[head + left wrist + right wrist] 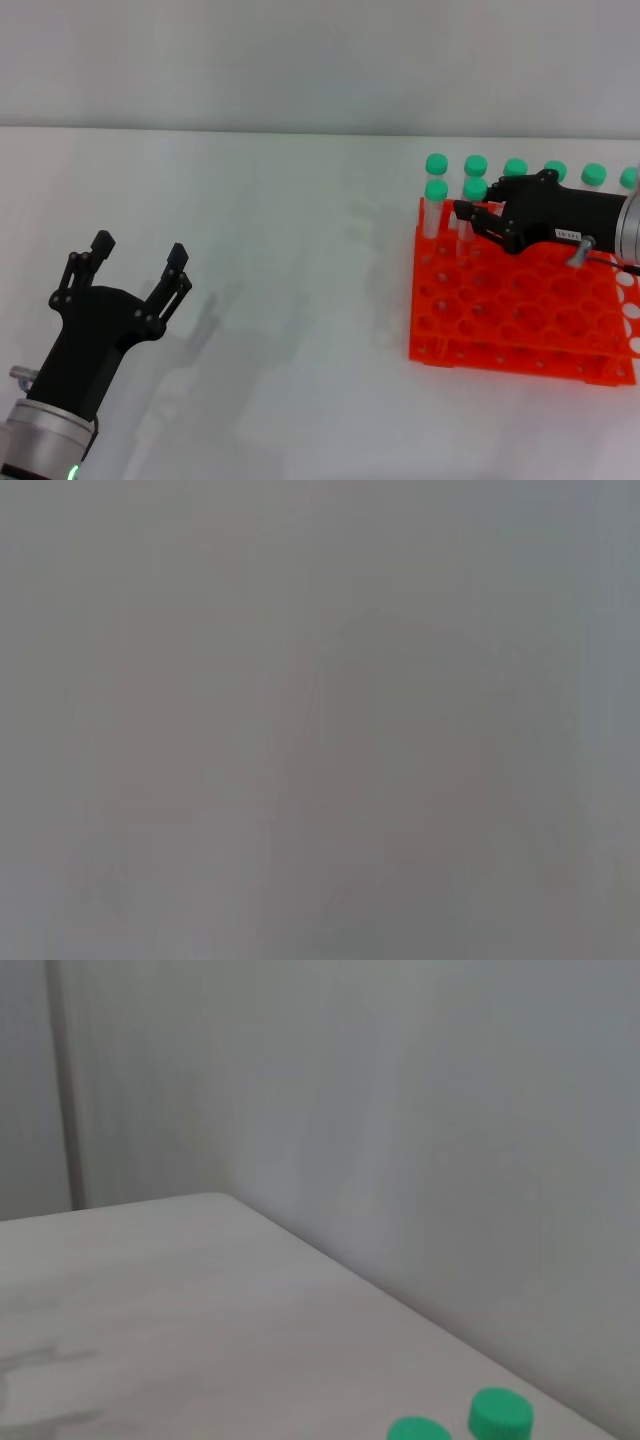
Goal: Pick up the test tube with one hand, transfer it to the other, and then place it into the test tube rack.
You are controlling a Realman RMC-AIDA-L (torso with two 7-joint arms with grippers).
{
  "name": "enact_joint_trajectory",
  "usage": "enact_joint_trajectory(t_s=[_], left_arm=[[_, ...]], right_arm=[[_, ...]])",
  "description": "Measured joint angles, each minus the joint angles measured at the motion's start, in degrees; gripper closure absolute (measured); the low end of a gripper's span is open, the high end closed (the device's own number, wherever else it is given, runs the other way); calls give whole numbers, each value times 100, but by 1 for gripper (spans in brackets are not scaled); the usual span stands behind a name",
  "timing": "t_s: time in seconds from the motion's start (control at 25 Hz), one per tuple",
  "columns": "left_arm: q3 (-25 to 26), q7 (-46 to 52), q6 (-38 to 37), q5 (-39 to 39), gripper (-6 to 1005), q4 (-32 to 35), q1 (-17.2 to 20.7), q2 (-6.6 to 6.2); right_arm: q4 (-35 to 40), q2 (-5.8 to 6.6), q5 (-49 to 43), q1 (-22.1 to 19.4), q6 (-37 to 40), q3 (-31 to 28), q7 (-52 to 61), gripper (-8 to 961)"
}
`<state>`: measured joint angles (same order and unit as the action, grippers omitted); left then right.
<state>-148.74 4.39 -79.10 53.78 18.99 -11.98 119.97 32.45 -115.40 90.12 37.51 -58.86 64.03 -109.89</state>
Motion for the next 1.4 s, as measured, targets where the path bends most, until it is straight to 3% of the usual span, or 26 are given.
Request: enact_joint_trajectory(t_s=[0.2,0.6,0.8,0.96,1.12,1.28,1.4], left_arm=[[8,0,0,0,132,0,-18,0],[21,0,0,1,132,0,-68,0],[21,92,1,8,133,-6,-90,-6],[21,152,3,11,133,-75,-181,-8],[20,156,25,15,133,-101,-223,-9],[21,158,66,19,133,-132,-300,-9],[18,158,110,22,133,-115,-390,5]], right_arm=[[-2,5,-1,-35,5,55,91,726],[233,40,44,-399,-165,-5,257,309],[394,43,69,-883,-997,-573,242,76],[386,41,72,-1165,-1382,-1071,52,76],[-39,26,499,-1559,-1569,-2047,-813,76],[-1341,21,2071,-1763,-1632,-3066,-2358,76],[-2290,5,3279,-1761,-1619,-3477,-3777,76]])
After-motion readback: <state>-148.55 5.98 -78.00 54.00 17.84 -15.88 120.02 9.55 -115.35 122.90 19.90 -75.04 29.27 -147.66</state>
